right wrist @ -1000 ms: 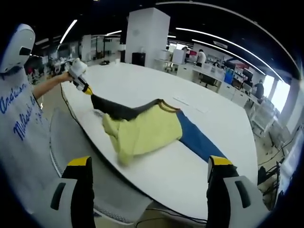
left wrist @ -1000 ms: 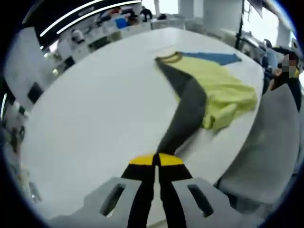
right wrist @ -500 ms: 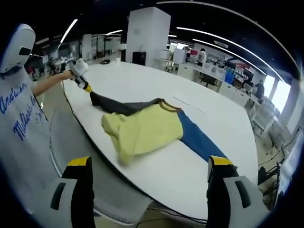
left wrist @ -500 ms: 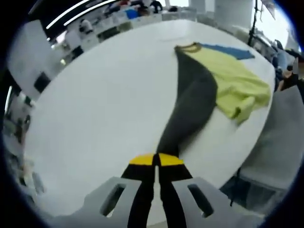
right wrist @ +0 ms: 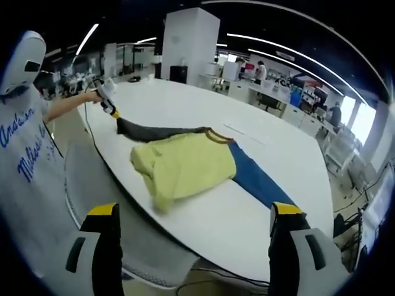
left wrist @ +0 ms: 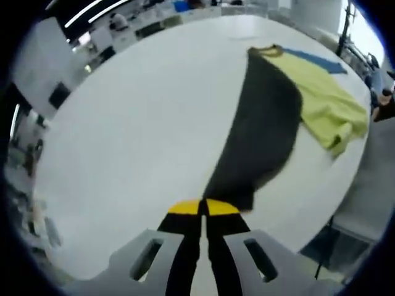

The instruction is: Fold the garment on the visible template until the final outline fits inside the template.

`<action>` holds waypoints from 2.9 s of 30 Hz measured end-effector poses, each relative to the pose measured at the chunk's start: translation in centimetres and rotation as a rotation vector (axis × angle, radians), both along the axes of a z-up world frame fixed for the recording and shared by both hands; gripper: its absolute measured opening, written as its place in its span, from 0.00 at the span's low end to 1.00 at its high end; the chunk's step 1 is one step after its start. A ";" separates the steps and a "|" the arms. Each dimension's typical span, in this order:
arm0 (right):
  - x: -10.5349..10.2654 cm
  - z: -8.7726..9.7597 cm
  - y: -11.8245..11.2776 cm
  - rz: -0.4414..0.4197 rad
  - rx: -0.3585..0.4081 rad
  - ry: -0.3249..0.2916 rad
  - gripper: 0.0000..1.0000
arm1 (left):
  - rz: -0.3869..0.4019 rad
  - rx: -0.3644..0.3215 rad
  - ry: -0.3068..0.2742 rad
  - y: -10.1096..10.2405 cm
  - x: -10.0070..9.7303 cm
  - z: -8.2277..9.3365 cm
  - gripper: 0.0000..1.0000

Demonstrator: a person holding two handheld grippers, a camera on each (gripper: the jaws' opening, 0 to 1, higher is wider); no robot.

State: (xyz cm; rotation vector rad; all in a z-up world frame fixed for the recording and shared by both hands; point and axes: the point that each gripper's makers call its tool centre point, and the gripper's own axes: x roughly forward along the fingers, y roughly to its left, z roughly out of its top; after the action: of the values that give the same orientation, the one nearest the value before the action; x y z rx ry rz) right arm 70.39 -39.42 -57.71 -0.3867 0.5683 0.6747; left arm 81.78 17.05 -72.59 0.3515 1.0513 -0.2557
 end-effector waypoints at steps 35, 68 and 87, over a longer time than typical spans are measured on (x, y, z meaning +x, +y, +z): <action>-1.4 0.5 0.7 -0.080 -0.034 0.015 1.00 | -0.110 0.249 0.095 6.9 5.2 -2.6 0.00; -1.9 1.0 2.2 -0.132 -0.064 0.032 1.00 | -0.090 0.287 0.160 11.3 9.8 -5.5 0.00; -1.6 0.7 2.7 -0.120 -0.060 0.038 1.00 | -0.093 0.282 0.236 11.0 8.4 -5.1 0.00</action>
State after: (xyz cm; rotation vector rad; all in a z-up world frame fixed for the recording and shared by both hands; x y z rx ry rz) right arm 68.77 -36.68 -57.04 -0.3931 0.6436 0.5514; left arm 90.22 28.08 -77.72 0.6364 1.3092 -0.2362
